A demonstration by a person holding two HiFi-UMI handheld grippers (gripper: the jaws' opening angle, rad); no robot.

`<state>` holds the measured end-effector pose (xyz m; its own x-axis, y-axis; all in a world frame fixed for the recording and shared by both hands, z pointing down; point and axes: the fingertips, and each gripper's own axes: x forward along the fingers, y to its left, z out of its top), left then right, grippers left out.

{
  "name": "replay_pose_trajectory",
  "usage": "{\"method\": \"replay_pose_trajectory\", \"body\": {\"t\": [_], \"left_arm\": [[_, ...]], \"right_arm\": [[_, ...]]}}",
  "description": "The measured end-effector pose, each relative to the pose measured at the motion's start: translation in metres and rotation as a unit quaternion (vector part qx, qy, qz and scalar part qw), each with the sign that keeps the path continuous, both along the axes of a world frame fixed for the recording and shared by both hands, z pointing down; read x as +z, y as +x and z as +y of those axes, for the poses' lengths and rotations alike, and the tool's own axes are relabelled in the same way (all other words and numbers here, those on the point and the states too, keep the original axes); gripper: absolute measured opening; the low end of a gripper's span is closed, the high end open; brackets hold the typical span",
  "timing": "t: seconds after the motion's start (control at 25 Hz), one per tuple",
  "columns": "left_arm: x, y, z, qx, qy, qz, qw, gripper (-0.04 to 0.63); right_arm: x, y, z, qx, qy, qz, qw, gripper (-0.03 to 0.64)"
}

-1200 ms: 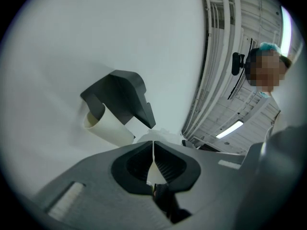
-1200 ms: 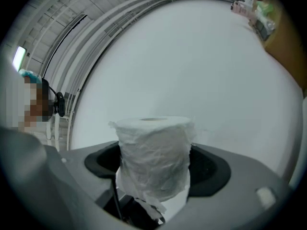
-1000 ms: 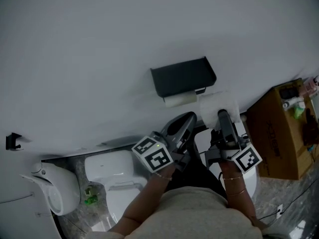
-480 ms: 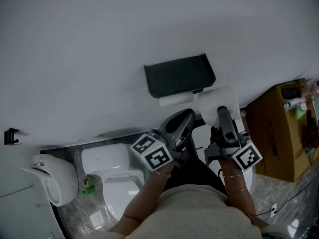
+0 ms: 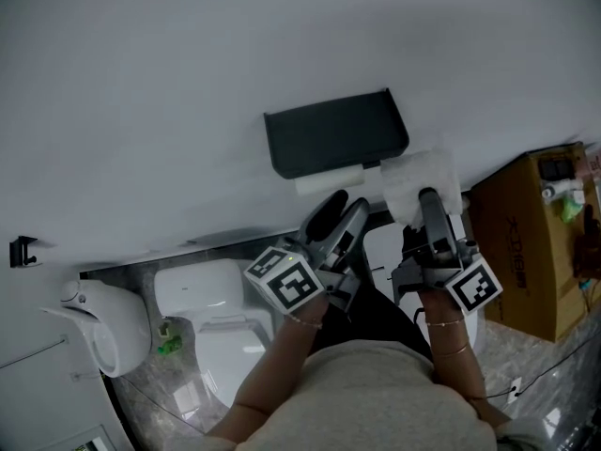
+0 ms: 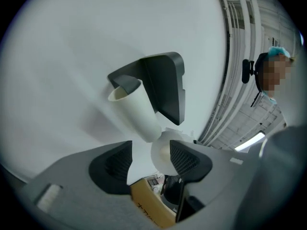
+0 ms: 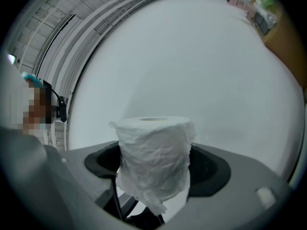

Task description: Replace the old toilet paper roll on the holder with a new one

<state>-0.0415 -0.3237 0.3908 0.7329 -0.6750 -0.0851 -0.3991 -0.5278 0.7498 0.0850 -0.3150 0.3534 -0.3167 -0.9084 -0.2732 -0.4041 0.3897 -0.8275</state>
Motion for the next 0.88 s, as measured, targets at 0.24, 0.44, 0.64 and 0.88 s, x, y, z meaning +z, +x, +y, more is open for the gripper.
{"method": "replay_pose_trajectory", "body": {"t": [0.24,0.44,0.64,0.88], "left_arm": [[-0.005,-0.011,-0.016,-0.051,0.009,0.0,0.9987,0.316],[-0.01,-0.004,-0.029,-0.063,0.013,0.017,0.9978,0.333],[-0.019,-0.011,-0.032,-0.071,0.022,0.048,0.9961,0.331],[-0.021,-0.013,-0.033,-0.07,0.02,0.054,0.9959,0.289]], "right_arm": [[0.006,0.005,-0.004,0.0,-0.009,0.002,1.0,0.414],[0.01,0.017,-0.012,-0.003,-0.012,0.007,1.0,0.414],[0.005,0.016,-0.012,-0.002,-0.007,0.01,1.0,0.414],[0.0,0.014,-0.013,-0.003,0.004,0.007,1.0,0.414]]}}
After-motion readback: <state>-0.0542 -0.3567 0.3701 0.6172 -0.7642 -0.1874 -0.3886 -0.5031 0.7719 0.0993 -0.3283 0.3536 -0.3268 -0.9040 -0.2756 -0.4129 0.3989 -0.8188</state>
